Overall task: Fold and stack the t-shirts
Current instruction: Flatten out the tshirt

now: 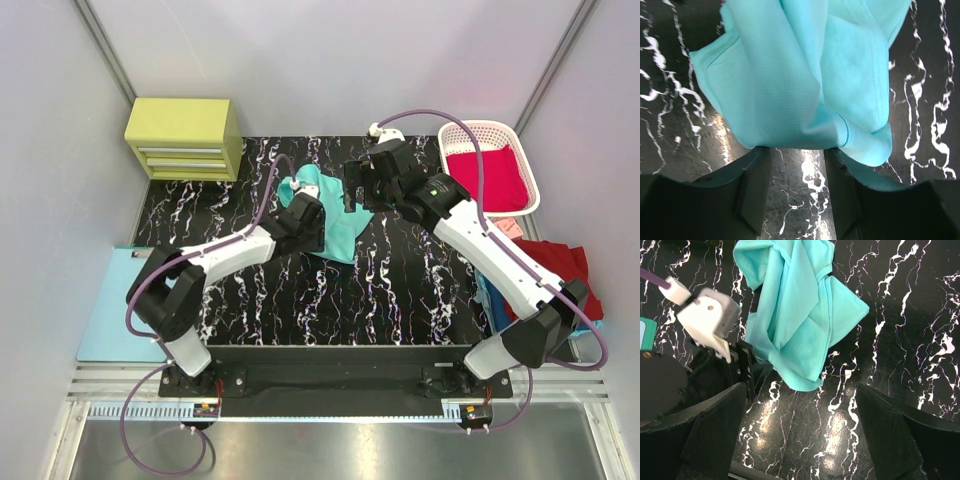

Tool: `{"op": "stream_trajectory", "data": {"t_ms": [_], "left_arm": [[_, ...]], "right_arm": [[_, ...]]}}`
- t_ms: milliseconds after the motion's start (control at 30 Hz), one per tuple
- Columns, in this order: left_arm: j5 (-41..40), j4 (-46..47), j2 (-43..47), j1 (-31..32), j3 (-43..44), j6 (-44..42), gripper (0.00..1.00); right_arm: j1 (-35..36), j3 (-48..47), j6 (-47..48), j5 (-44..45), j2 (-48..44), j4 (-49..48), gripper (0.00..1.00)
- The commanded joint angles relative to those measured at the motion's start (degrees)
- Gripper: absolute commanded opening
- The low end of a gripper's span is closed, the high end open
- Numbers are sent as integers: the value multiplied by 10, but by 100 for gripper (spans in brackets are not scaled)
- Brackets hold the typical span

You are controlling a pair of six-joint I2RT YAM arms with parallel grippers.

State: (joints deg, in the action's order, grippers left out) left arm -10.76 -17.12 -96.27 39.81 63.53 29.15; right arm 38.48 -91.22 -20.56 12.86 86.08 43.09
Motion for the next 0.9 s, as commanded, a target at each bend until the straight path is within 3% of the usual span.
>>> {"op": "stream_trajectory", "data": {"t_ms": [0,133,267,467,633,867], "left_arm": [[-26,15,-14,-17,34,-7,50],[-32,14,-27,-22,41,-8,49],[-31,11,-42,-29,49,-11,35],[-30,8,-54,-32,56,-12,26],[-47,9,-25,-32,39,-8,54],[-94,14,30,-32,5,-5,66]], "right_arm": [[3,1,13,13,-20,-11,97],[2,7,17,15,-21,-12,97],[3,17,16,14,-26,-12,96],[2,24,16,15,-32,-13,96],[2,30,12,10,-35,-15,96],[3,40,11,3,-31,-24,96]]}}
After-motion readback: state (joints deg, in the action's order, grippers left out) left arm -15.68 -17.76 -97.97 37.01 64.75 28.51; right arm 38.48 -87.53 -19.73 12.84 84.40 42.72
